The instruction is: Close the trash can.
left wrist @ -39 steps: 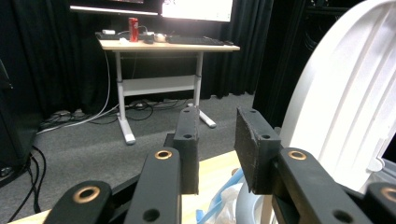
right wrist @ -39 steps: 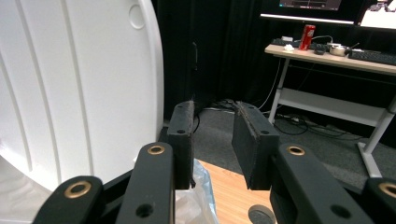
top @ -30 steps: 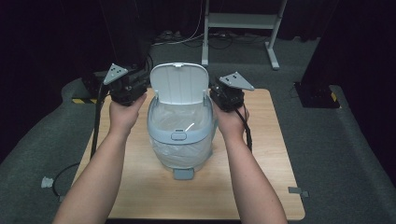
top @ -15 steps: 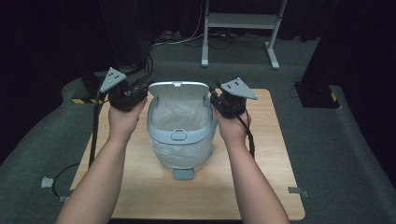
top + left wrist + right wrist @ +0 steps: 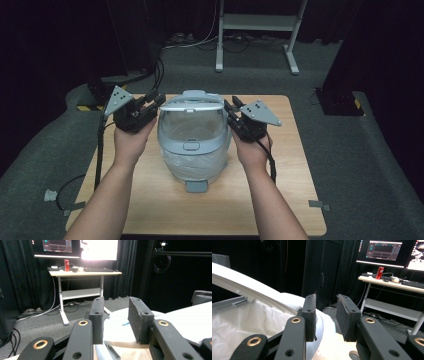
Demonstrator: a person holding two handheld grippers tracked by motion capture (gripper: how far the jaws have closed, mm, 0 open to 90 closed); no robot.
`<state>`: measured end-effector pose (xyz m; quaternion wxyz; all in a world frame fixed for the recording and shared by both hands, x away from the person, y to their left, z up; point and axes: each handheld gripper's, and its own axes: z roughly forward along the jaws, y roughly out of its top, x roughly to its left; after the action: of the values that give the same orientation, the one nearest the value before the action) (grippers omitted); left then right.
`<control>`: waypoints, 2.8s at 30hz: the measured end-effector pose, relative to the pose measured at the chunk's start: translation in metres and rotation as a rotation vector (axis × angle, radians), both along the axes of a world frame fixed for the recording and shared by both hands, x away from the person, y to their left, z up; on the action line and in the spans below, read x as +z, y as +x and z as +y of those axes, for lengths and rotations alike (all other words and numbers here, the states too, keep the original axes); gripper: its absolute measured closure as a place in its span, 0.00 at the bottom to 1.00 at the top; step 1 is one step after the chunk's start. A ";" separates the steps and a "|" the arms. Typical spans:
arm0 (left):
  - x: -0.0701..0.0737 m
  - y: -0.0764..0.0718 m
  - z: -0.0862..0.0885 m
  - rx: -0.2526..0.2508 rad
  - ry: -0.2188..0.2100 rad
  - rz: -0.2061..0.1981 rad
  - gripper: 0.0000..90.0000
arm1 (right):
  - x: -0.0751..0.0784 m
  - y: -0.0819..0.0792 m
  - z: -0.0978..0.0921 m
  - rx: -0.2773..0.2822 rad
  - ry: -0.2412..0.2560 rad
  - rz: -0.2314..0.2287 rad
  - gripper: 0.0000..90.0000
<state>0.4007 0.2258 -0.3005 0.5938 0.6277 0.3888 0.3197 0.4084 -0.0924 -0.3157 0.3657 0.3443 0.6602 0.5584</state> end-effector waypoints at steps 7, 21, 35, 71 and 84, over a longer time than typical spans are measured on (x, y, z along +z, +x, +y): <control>-0.006 -0.013 -0.002 -0.008 0.012 -0.003 0.72 | -0.004 -0.015 -0.001 0.010 -0.017 -0.017 0.77; -0.024 -0.037 -0.007 -0.002 0.032 0.015 0.70 | -0.011 -0.039 -0.003 0.042 -0.003 -0.035 0.75; -0.041 -0.052 -0.008 -0.016 0.035 0.018 0.52 | -0.023 -0.057 0.015 0.089 -0.003 0.011 0.58; -0.083 -0.049 0.071 0.137 0.119 0.120 0.46 | -0.041 -0.052 -0.040 -0.040 0.004 0.096 0.47; -0.183 -0.043 0.085 0.147 0.205 0.460 0.38 | -0.135 -0.035 -0.075 -0.117 -0.043 0.359 0.47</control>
<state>0.3582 0.3110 -0.4836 0.3983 0.7108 0.5237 0.2487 0.3736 -0.1674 -0.4511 0.2810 0.4685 0.7055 0.4515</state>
